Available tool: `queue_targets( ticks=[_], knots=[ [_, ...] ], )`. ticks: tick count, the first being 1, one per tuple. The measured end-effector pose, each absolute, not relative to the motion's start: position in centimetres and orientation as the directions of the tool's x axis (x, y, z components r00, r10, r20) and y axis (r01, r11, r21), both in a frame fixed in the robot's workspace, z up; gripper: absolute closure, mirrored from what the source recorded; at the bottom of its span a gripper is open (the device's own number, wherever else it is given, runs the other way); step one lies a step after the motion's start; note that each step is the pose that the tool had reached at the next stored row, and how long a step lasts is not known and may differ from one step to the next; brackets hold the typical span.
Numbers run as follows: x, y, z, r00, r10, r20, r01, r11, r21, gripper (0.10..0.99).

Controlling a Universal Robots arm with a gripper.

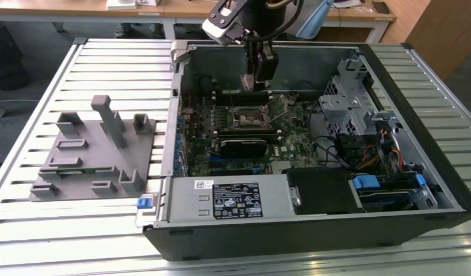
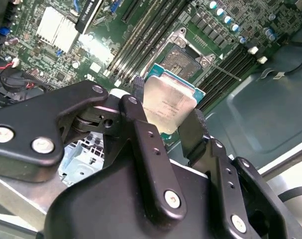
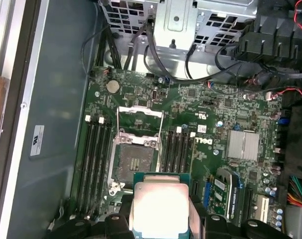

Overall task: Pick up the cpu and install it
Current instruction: 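Place the cpu into insertion slot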

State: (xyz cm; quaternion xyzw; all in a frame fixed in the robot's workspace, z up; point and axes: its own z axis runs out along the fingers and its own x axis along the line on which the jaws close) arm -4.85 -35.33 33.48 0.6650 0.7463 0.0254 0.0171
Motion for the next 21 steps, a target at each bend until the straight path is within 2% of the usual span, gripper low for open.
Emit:
queue_targets(
  ticks=[21],
  knots=[
    [-4.6, -33.2, 30.5, -0.020, 1.000, 0.008, 0.998, 0.020, 0.059, 0.561]
  ],
)
